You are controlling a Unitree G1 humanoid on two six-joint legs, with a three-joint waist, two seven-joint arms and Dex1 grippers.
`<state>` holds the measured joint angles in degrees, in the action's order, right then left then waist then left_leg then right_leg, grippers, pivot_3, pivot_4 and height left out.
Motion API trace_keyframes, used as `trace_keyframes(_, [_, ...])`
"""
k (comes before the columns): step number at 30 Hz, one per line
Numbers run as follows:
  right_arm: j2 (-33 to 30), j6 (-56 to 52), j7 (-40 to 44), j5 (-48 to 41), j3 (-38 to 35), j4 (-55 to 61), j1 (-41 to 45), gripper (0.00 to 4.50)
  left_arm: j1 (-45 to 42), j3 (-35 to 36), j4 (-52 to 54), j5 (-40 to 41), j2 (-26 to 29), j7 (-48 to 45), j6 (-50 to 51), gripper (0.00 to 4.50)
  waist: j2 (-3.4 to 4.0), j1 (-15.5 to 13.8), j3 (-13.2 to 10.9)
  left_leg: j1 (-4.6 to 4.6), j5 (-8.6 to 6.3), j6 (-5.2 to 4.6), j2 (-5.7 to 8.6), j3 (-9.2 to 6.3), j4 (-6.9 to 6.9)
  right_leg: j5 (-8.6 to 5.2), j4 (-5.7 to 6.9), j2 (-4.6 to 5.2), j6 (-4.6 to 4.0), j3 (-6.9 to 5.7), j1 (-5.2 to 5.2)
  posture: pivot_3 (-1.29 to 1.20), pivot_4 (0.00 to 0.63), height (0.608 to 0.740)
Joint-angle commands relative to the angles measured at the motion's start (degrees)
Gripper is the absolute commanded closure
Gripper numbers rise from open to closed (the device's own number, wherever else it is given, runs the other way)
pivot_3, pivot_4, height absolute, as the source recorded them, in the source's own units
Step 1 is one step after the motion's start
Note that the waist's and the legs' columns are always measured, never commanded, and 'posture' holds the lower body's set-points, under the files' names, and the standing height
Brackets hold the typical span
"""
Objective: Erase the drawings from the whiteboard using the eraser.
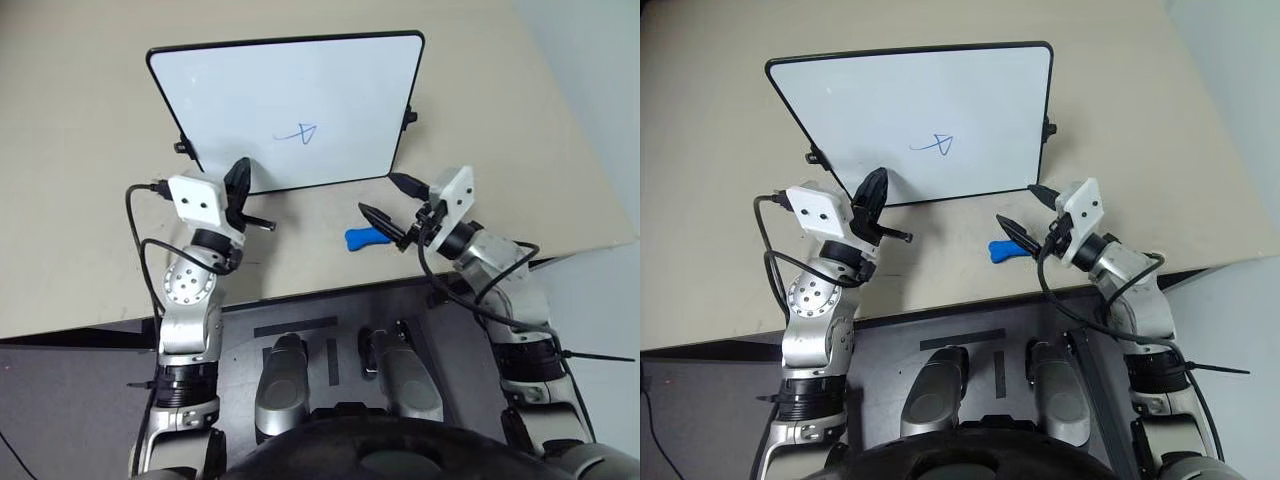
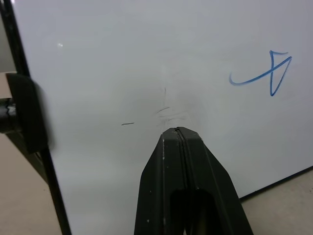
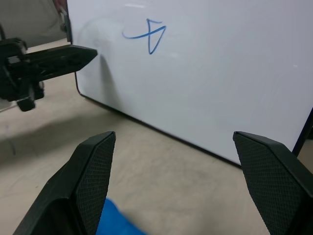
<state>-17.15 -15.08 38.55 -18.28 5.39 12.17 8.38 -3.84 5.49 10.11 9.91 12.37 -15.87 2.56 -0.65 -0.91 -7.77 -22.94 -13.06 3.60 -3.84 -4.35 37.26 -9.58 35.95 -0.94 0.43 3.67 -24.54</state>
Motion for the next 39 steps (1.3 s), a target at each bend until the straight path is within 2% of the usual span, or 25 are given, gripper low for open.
trace_keyframes(1, [-0.31, -0.34, -1.02, -0.36, -0.16, 3.74, -0.78, 0.44, -0.33, -0.62, 0.83, 0.63, -0.35, -0.53, -0.18, 4.5, 0.0, 0.04, 0.0, 0.0, -0.01, 0.0, 0.0, 0.01, 0.0, 0.0, 0.0, 0.0, 0.0, 0.01, 0.0, 0.0, 0.15, 0.74])
trace_keyframes(5, [-0.83, -1.1, -1.69, -0.35, -0.46, 5.62, -1.56, 0.44, -1.26, -1.34, -0.38, 0.5, -0.77, -1.26, -0.51, 4.5, 0.0, 0.06, 0.0, 0.01, 0.0, 0.0, 0.0, 0.02, 0.0, -0.24, 0.01, -0.02, 0.4, 0.01, -0.01, 0.0, 0.15, 0.74])
trace_keyframes(18, [-4.87, 3.39, 4.84, 3.74, 4.49, -1.55, 4.75, 0.44, 2.46, 1.58, 2.75, -0.42, -0.74, 1.95, -1.55, 4.5, 0.0, 0.17, 0.0, 0.01, -0.01, 0.0, 0.0, 0.04, 0.04, -0.24, 0.01, -0.04, 0.4, 0.01, -0.03, 0.0, 0.15, 0.74])
trace_keyframes(26, [-11.42, 7.17, 14.55, 5.02, 7.67, -1.93, 4.98, 0.44, 4.81, 3.6, 4.65, 0.57, 0.91, 2.04, -0.59, 4.5, 0.0, 0.08, 0.0, 0.0, -0.06, 0.0, 0.02, 0.12, 0.04, -0.12, 0.01, -0.04, 0.19, 0.05, -0.02, 0.0, 0.15, 0.74])
trace_keyframes(31, [-15.03, 6.65, 19.68, 4.7, 9.07, -1.38, 3.94, 0.44, 4.63, 1.05, 4.48, -0.07, -0.91, 2.27, -0.71, 4.5, -0.01, 0.01, 0.0, -0.03, -0.06, 0.01, 0.07, 0.37, 0.09, -0.15, 0.01, -0.07, 0.23, 0.04, 0.04, 0.0, 0.15, 0.74])
trace_keyframes(39, [-14.31, 7.08, 21.07, 5.92, 9.71, -5.95, 5.58, 0.44, 4.07, 0.19, 3.29, -0.45, -2.13, 2.59, -1.32, 4.5, -0.02, 0.06, 0.0, 0.01, -0.06, 0.01, 0.04, 0.36, 0.28, -0.28, 0.03, -0.09, 0.46, 0.04, 0.12, 0.0, 0.15, 0.74])
